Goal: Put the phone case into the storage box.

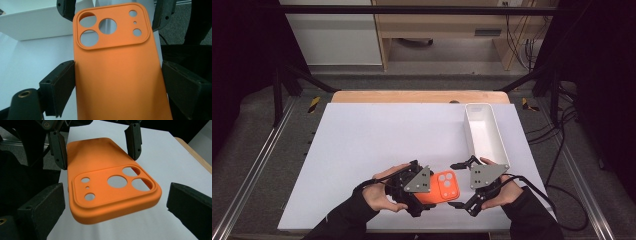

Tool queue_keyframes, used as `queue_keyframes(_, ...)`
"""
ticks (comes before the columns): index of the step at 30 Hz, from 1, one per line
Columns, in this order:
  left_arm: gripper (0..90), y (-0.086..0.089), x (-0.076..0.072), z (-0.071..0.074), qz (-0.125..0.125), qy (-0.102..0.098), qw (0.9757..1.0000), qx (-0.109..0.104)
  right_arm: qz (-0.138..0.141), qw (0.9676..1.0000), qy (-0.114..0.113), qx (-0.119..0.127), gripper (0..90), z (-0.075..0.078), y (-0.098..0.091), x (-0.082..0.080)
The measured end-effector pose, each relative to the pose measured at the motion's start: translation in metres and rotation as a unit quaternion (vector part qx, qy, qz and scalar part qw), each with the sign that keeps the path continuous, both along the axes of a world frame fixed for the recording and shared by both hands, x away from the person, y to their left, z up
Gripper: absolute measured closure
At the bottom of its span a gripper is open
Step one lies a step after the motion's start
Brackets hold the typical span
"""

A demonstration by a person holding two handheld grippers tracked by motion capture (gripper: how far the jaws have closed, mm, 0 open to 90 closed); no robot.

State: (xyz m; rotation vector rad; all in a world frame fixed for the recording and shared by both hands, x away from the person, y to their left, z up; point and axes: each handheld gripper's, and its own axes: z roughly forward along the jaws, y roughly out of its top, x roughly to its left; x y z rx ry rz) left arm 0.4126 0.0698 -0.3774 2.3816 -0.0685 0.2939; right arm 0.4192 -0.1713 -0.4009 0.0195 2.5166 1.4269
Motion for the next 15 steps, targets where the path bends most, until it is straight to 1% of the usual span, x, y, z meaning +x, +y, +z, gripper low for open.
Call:
queue_keyframes(3, 13.5, -0.0019, -0.0003, 0.0006, -0.004, 0.0, 1.0, -0.002, 0.009, 0.9999, 0.004, 0.0, 2.4, -0.0011, 0.001, 0.0004)
queue_keyframes(7, 13.4, -0.0041, -0.0018, 0.0004, -0.009, 0.0, 1.0, -0.003, 0.019, 0.9998, 0.004, -0.002, 2.5, -0.0033, 0.0023, 0.0013)
queue_keyframes(13, 13.5, -0.0058, -0.0032, 0.0008, -0.015, 0.003, 0.9999, -0.007, 0.03, 0.9995, 0.007, 0.003, 3.3, -0.0055, 0.004, 0.0024)
queue_keyframes(15, 13.5, -0.006, -0.0035, 0.0007, -0.018, 0.001, 0.9998, -0.006, 0.034, 0.9994, 0.008, 0.007, 3.7, -0.0057, 0.0043, 0.0026)
